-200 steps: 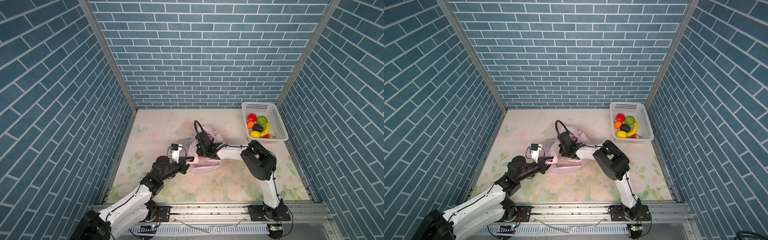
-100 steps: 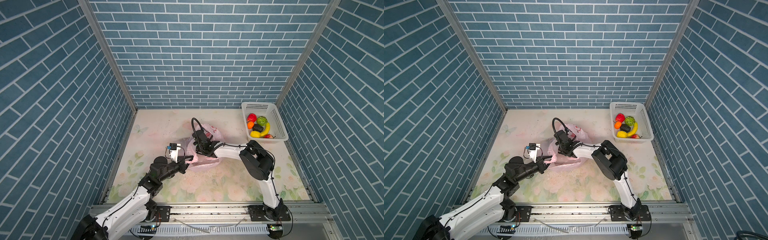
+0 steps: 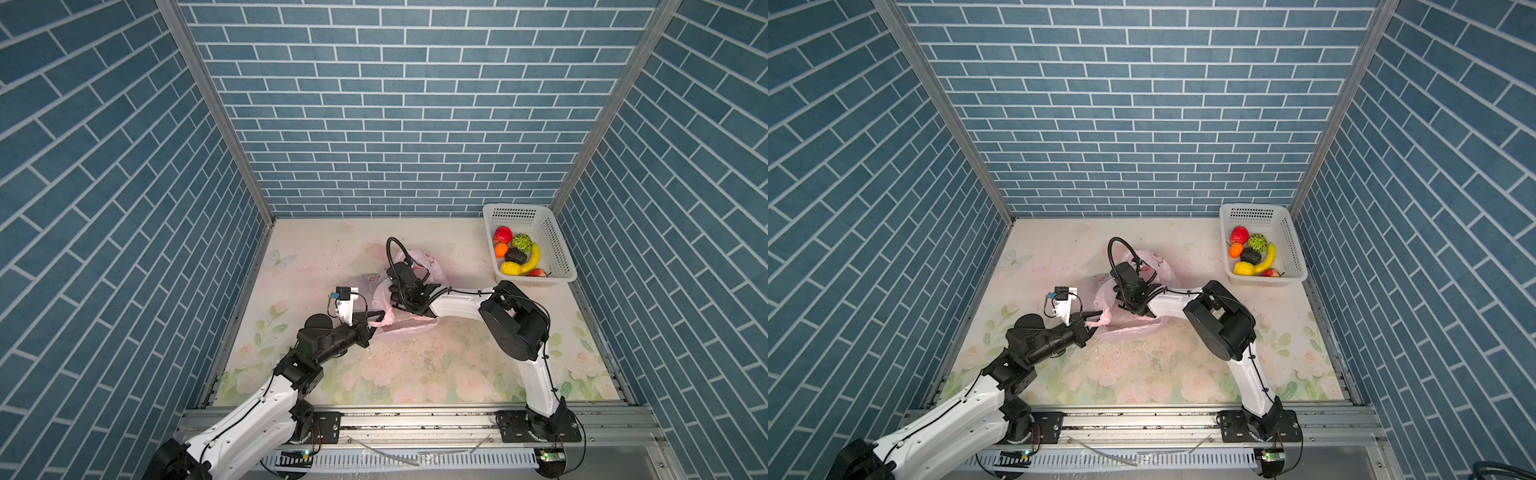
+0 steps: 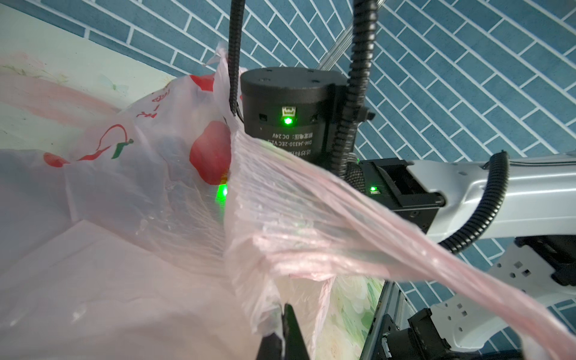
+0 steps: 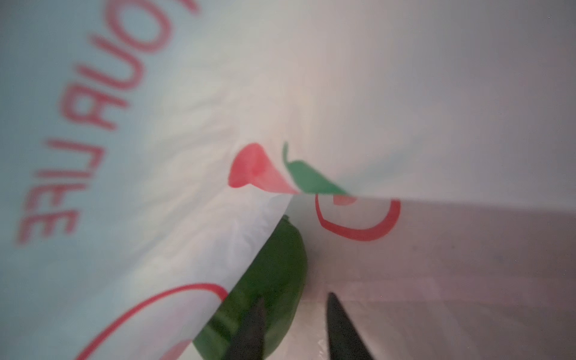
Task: Untie the knot of the plastic bag and take out the fruit
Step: Pick up the fruit from the plastic bag.
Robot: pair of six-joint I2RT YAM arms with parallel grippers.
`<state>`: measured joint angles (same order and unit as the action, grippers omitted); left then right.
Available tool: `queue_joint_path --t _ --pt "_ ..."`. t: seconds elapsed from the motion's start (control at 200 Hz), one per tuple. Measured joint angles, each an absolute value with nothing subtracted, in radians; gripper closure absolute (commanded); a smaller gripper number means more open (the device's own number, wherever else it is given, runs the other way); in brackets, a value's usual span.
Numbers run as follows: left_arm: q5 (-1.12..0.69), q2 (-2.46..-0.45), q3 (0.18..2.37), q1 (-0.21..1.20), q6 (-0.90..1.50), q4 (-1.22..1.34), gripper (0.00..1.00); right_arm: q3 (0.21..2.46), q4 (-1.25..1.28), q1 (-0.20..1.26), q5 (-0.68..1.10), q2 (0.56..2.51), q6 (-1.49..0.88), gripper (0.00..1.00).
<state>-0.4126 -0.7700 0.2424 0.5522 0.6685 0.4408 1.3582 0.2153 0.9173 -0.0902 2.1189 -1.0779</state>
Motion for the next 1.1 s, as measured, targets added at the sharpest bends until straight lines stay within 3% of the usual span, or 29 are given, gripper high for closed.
queue_joint_path --t 0.16,0.505,0.835,1.095 --pt "-0.418 -0.842 0.253 0.552 0.689 0.505 0.99 1.359 0.245 0.916 -0.052 2.134 -1.114 0.39" --pt "-0.492 -1.09 0.322 0.548 0.757 0.743 1.0 1.364 0.437 0.915 0.018 2.23 -1.172 0.36" --pt "-0.544 -1.11 0.349 0.519 0.772 0.799 1.0 1.296 0.646 0.908 0.101 2.244 -1.181 0.34" --pt "-0.595 -1.128 0.391 0.508 0.814 0.861 1.0 1.104 0.461 0.88 0.029 2.003 -1.154 0.34"
